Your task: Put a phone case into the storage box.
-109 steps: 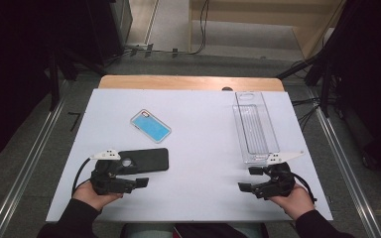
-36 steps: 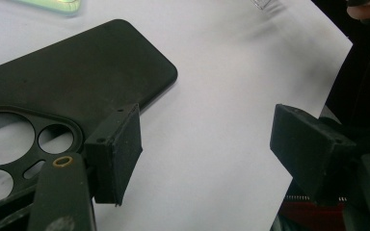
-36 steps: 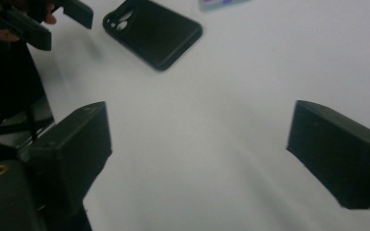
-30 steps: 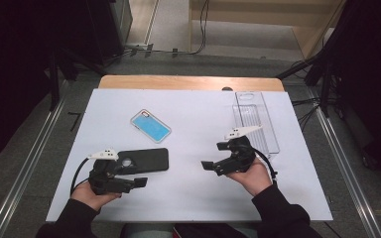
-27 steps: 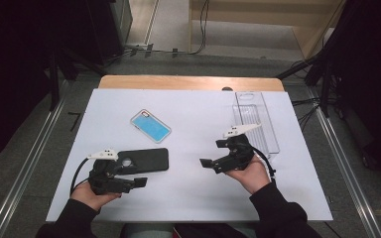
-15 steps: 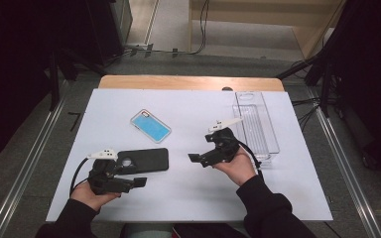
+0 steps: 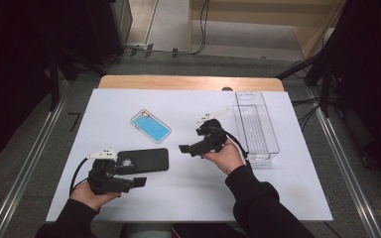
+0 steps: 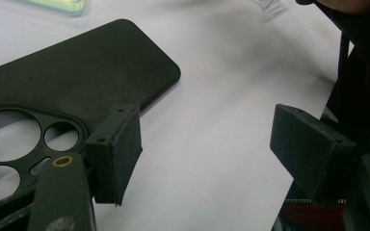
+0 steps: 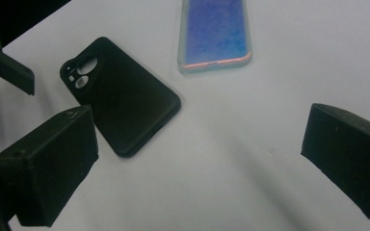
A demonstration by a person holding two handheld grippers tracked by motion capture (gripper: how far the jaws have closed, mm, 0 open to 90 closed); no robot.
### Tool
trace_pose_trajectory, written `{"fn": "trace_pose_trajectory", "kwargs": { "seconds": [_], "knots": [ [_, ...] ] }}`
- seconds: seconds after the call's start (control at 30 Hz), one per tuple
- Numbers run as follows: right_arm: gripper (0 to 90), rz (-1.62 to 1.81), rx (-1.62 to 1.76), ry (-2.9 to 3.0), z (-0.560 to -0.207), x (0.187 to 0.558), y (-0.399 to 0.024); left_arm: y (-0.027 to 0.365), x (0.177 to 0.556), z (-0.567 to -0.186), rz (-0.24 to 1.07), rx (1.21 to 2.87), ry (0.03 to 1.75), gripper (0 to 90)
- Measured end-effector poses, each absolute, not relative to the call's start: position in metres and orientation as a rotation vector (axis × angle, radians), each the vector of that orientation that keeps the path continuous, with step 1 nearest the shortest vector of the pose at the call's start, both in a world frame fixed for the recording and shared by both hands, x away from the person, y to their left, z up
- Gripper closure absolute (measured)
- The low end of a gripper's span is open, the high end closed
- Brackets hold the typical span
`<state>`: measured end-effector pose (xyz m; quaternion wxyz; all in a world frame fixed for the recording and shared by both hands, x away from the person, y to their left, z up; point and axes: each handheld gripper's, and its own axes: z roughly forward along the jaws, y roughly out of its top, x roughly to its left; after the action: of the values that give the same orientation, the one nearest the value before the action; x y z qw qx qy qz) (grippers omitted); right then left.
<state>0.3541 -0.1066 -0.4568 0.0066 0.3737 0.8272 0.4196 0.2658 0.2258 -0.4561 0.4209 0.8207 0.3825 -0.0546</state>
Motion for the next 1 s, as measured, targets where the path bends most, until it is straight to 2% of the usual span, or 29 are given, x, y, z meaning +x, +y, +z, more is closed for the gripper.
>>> {"fn": "trace_pose_trajectory", "kwargs": {
  "seconds": [1.0],
  "knots": [
    [0.0,1.252,1.135,2.596,-0.469,0.407,-0.05,0.225,0.265,-0.455,-0.13,2.066,0.946,26.8]
  ]
}}
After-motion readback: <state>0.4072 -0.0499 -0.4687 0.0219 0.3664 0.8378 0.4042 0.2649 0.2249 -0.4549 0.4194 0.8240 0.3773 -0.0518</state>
